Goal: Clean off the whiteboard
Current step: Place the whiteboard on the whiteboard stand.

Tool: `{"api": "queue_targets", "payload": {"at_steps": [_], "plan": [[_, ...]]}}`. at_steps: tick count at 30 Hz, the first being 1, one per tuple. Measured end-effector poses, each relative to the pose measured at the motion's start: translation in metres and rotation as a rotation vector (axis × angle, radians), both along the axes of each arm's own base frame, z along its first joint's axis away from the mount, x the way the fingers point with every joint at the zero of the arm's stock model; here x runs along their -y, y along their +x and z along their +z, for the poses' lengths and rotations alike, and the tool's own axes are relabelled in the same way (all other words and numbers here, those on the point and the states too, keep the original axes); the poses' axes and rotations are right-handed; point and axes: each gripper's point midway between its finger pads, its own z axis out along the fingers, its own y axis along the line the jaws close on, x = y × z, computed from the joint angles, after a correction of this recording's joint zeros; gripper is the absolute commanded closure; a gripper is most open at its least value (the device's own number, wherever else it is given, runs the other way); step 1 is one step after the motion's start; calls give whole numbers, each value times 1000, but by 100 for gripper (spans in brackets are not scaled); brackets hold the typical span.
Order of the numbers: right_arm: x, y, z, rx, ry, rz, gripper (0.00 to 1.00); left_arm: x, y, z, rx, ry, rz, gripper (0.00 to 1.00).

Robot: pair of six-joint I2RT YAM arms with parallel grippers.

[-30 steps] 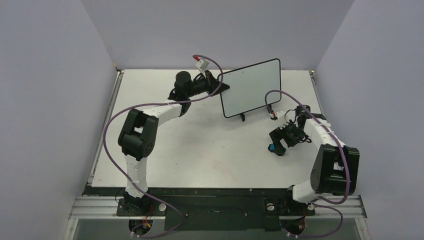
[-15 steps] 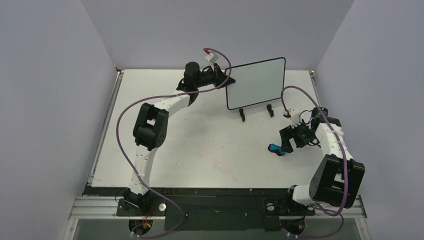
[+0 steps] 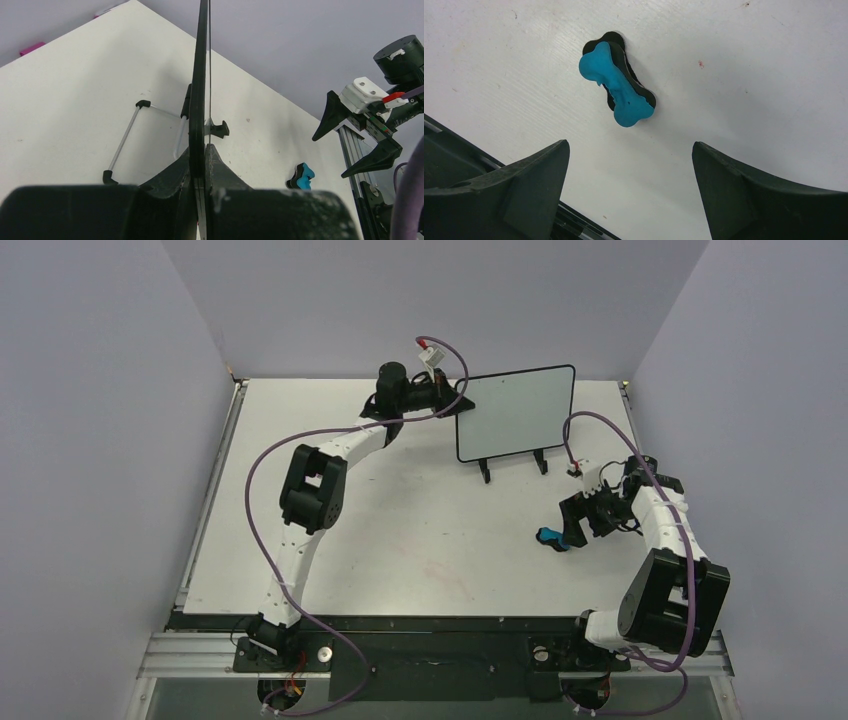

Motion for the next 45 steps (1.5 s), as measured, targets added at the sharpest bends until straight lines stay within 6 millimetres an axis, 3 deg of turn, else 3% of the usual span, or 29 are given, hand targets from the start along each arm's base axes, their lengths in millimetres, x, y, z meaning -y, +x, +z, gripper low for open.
{"api": "queue_targets", "payload": {"at_steps": [18,32,35,37,38,42,45], "plan": [[0,-2,-1,-8,3,5,12,4,-2,-13,-81,6,29,100],[0,-4,-1,-11,10,7,12,-5,-10,-38,-84,-7,30,100],[0,-4,-1,-11,12,11,12,-10,-13,-43,-84,-13,36,92],[-1,-5,-1,-12,15,13,12,-13,-14,-44,-75,-16,41,83],[-1,-5,-1,-12,15,14,12,-15,-13,-45,-71,-16,48,73],[-1,-5,-1,-12,14,16,12,-24,-9,-56,-91,-5,74,66],[-1,-5,-1,-12,14,16,12,-28,-5,-54,-93,-9,91,63]]}}
